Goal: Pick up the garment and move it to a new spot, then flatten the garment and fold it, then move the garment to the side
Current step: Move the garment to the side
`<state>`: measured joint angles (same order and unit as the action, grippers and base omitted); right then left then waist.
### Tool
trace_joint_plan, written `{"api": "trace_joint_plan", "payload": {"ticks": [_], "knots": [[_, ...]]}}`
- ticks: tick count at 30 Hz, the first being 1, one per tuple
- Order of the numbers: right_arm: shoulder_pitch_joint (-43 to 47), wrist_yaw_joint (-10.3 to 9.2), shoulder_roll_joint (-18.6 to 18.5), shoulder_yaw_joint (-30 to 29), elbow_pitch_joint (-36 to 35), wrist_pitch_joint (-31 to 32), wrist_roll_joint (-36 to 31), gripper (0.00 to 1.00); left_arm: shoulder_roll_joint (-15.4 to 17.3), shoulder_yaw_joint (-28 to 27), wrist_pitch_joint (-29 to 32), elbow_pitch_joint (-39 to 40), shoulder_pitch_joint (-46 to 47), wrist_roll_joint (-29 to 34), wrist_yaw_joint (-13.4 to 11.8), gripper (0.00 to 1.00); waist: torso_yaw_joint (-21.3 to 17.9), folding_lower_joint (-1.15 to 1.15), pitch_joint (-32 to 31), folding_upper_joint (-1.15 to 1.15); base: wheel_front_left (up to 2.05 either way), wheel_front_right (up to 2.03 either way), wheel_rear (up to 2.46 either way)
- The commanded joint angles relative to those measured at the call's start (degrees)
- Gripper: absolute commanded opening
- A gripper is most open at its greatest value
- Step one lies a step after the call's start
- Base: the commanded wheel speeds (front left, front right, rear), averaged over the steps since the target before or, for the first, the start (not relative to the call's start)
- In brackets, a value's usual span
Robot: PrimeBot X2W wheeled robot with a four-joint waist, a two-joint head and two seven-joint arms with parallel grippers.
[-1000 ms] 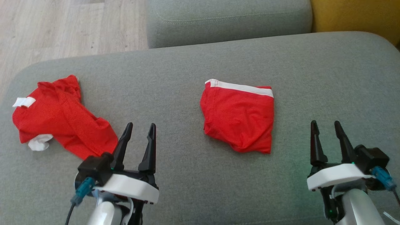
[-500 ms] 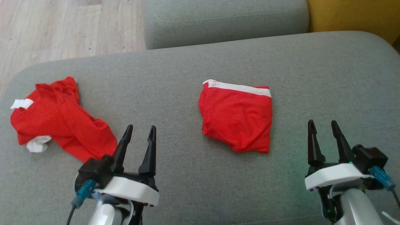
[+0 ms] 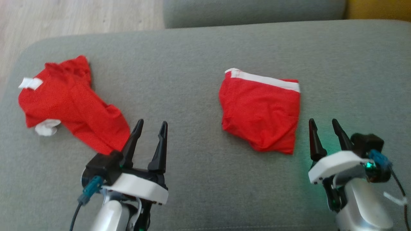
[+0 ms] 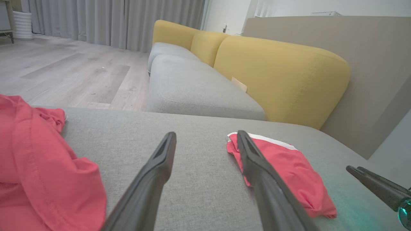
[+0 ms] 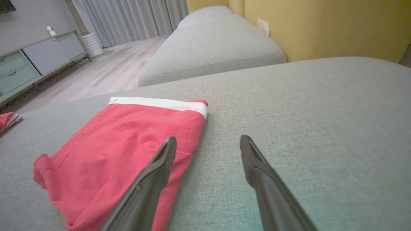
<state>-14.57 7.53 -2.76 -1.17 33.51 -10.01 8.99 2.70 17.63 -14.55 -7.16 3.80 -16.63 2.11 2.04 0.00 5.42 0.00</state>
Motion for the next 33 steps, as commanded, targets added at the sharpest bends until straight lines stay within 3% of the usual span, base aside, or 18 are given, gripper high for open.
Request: {"api": "trace_joint_plan", "payload": {"ticks": [1,11,21,22,23,24,30,33], "knots": [[-2.6,-0.04,-0.1,1.1,-0.4,0.5,0.0,1.00,0.2,-1.8,-0.4,1.7,2.8,0.6,0.2,1.00,1.3,0.00,1.2,0.00,0.00,0.00,0.00],[-11.5,-0.04,-0.1,5.1,12.6,2.4,13.0,1.00,0.2,-1.5,-0.4,1.2,4.5,0.6,0.5,1.00,3.8,0.00,4.3,0.00,0.00,0.00,0.00],[-18.1,-0.04,-0.1,10.5,24.3,3.0,12.4,1.00,0.2,-1.5,-0.4,1.0,5.6,0.8,0.7,1.00,4.3,0.00,5.7,0.00,0.00,0.00,0.00],[-18.5,-0.04,-0.1,11.1,25.1,3.1,12.6,0.92,0.2,-1.5,-0.4,1.0,5.7,0.8,0.7,1.00,4.3,0.00,5.8,0.00,0.00,0.00,0.00],[-18.9,-0.04,-0.1,11.7,25.7,3.3,12.9,0.41,0.2,-1.5,-0.4,1.0,5.8,0.8,0.7,1.00,4.2,0.00,5.8,0.00,0.00,0.00,0.00],[-19.2,-0.04,-0.1,12.3,26.2,3.1,12.9,0.00,0.2,-1.5,-0.4,0.9,5.8,0.8,0.7,1.00,4.1,0.00,5.8,0.00,0.00,0.00,0.00],[-21.3,-0.04,-0.2,14.4,29.1,0.9,8.2,0.00,0.2,-1.9,-0.4,1.0,5.9,0.7,0.5,1.00,3.3,0.00,5.7,0.00,0.00,0.00,0.00],[-23.3,-0.04,-2.7,15.3,30.4,-0.7,2.8,0.00,0.2,-2.2,-0.4,1.2,6.0,0.6,0.4,1.00,2.3,0.00,5.8,0.00,0.00,0.00,0.00]]}}
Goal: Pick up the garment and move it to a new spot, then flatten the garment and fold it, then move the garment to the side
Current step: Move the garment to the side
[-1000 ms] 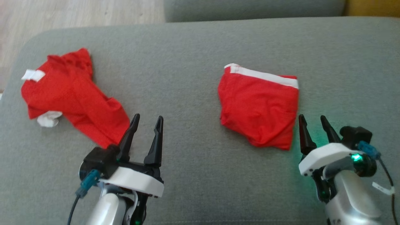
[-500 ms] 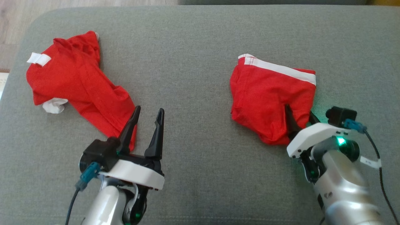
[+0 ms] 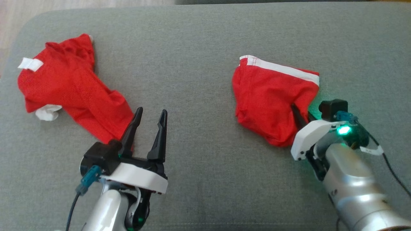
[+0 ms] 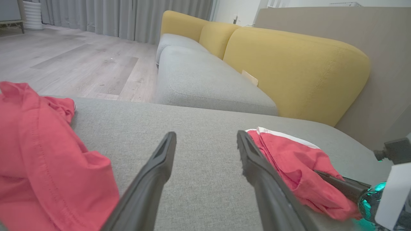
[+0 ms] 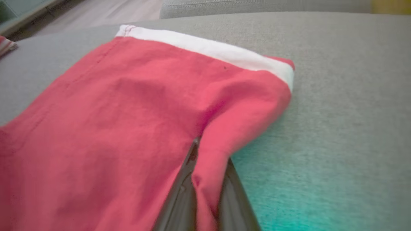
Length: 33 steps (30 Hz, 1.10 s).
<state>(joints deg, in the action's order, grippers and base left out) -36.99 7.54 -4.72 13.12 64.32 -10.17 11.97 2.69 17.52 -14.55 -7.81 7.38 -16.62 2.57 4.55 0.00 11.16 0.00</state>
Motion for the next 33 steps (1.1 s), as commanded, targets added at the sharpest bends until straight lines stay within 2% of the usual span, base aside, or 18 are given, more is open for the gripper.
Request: {"api": "trace_joint_plan", "payload": {"ticks": [1,6,12,22,28,33], "knots": [[-1.4,-0.05,-1.7,1.3,-0.3,-0.6,-1.4,0.00,0.2,-2.2,-0.4,2.0,2.4,0.6,0.0,1.00,-0.5,0.00,0.3,0.00,0.00,0.00,0.00],[-4.1,-0.05,-8.9,3.9,-1.1,0.5,-6.1,0.00,0.2,-2.6,-0.4,2.5,2.9,0.7,0.1,1.00,-1.8,0.00,1.6,0.00,0.00,0.00,0.00],[-6.4,-0.05,-20.3,9.1,-2.5,4.2,-8.4,0.00,0.2,-3.0,-0.4,3.1,4.1,0.7,0.5,1.00,-2.7,0.00,4.0,0.00,0.00,0.00,0.00],[-7.6,-0.05,-37.0,19.7,-5.5,9.8,-6.4,0.00,0.2,-3.1,-0.4,3.7,6.2,0.4,1.2,1.00,-2.1,0.00,7.5,0.00,0.00,0.00,0.00],[-8.7,-0.05,-42.5,22.0,-7.2,12.3,-4.9,0.00,0.2,-3.4,-0.4,3.6,6.8,0.5,1.4,1.00,-1.4,0.00,8.5,0.00,0.00,0.00,0.00],[-9.5,-0.05,-44.4,21.9,-7.9,13.9,-4.7,0.00,0.2,-3.7,-0.4,3.6,7.0,0.7,1.6,1.00,-1.1,0.00,9.0,0.00,0.00,0.00,0.00]]}}
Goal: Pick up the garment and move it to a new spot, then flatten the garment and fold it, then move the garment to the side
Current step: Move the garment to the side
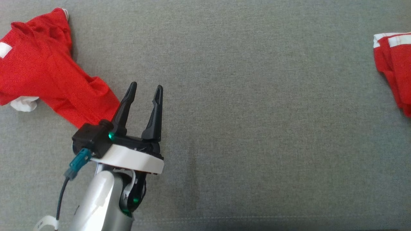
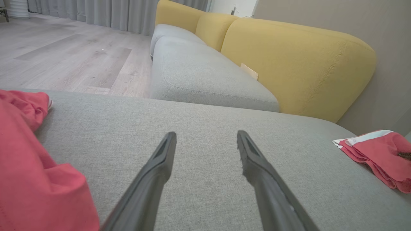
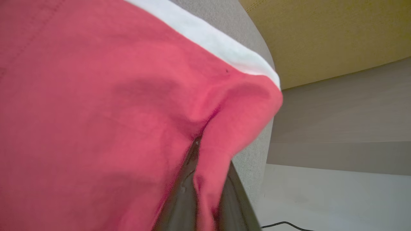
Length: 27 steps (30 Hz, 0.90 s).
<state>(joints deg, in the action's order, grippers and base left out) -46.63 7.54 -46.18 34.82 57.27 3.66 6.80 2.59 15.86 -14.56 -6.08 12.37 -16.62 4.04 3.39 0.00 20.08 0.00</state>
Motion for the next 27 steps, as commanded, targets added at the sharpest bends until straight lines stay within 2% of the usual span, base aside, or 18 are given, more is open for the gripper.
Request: {"api": "trace_joint_plan", "payload": {"ticks": [1,8,9,10,14,19,23,27], "knots": [[0.1,-0.05,-3.1,0.0,-1.0,0.2,0.5,0.00,0.3,-2.0,-0.4,1.9,2.0,0.8,0.2,1.00,0.1,0.00,0.1,0.00,0.00,0.00,0.00],[0.0,-0.05,-3.0,-3.6,-0.7,0.7,0.2,0.00,0.3,-2.0,-0.4,1.8,1.9,1.0,0.1,1.00,0.2,0.00,0.0,0.00,0.00,0.00,0.00],[0.0,-0.05,-2.9,-4.4,-0.9,0.4,-0.2,0.70,0.3,-2.1,-0.4,1.7,1.9,1.0,0.1,1.00,0.1,0.00,-0.1,0.00,0.00,0.00,0.00],[-0.1,-0.05,-2.6,-5.4,-1.0,0.1,-0.6,1.00,0.3,-2.1,-0.4,1.6,1.8,1.1,0.1,1.00,0.0,0.00,-0.3,0.00,0.00,0.00,0.00],[0.0,-0.05,-0.5,-10.0,-1.5,-1.0,-2.1,1.00,0.3,-2.5,-0.4,1.2,1.2,1.2,0.1,1.00,-0.6,0.00,-2.0,0.00,0.00,0.00,0.00],[-0.2,-0.05,4.3,-16.3,-5.6,-3.1,-5.3,1.00,0.3,-2.9,-0.4,1.2,0.3,1.2,0.0,1.00,-1.8,0.00,-5.0,0.00,0.00,0.00,0.00],[1.5,-0.05,10.2,-21.8,-11.0,-5.4,-7.3,1.00,0.3,-3.0,-0.4,1.3,-0.6,1.1,-0.3,1.00,-2.7,0.00,-7.8,0.00,0.00,0.00,0.00],[5.4,-0.05,18.7,-26.7,-18.9,-7.3,-6.7,1.00,0.3,-3.4,-0.4,1.8,-1.7,1.1,-0.8,1.00,-3.4,0.00,-10.4,0.00,0.00,0.00,0.00]]}}
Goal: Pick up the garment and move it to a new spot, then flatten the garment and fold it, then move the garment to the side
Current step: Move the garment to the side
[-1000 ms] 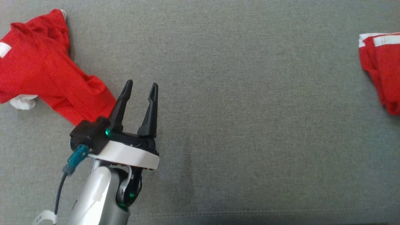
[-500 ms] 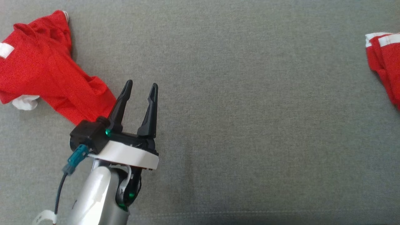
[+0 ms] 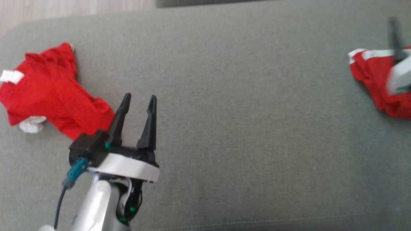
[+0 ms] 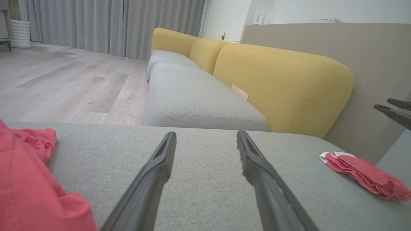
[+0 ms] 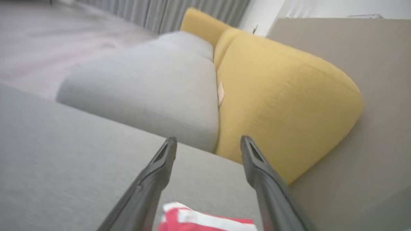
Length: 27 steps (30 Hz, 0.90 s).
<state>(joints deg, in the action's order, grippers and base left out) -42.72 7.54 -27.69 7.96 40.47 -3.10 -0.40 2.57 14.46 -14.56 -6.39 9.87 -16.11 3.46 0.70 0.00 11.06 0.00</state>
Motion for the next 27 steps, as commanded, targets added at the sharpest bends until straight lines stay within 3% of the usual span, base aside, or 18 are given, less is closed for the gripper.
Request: {"api": "trace_joint_plan", "payload": {"ticks": [1,8,13,17,27], "knots": [[2.7,-0.05,2.4,-1.3,-4.3,-1.1,0.9,1.00,0.3,-2.2,-0.4,2.4,0.6,0.6,-0.4,1.00,-0.8,0.00,-1.9,0.00,0.00,0.00,0.00],[14.7,-0.05,16.3,-6.6,-18.5,-4.1,2.7,1.00,0.3,-2.9,-0.4,3.7,-1.7,0.3,-1.2,1.00,-1.0,0.00,-6.1,0.00,0.00,0.00,0.00],[23.3,-0.05,22.7,-7.4,-23.4,-7.1,4.3,1.00,0.3,-3.1,-0.4,4.0,-3.5,0.0,-1.8,1.00,-0.7,0.00,-8.4,0.00,0.00,0.00,0.00],[28.6,-0.05,24.5,-7.1,-24.6,-9.3,5.2,1.00,0.3,-3.2,-0.4,4.0,-5.3,0.0,-2.0,1.00,-0.5,0.00,-10.0,0.00,0.00,0.00,0.00],[36.8,-0.05,24.8,-6.1,-26.9,-11.7,10.1,1.00,0.3,-3.1,-0.4,3.8,-8.5,-0.1,-2.6,1.00,0.4,0.00,-11.8,0.00,0.00,0.00,0.00]]}}
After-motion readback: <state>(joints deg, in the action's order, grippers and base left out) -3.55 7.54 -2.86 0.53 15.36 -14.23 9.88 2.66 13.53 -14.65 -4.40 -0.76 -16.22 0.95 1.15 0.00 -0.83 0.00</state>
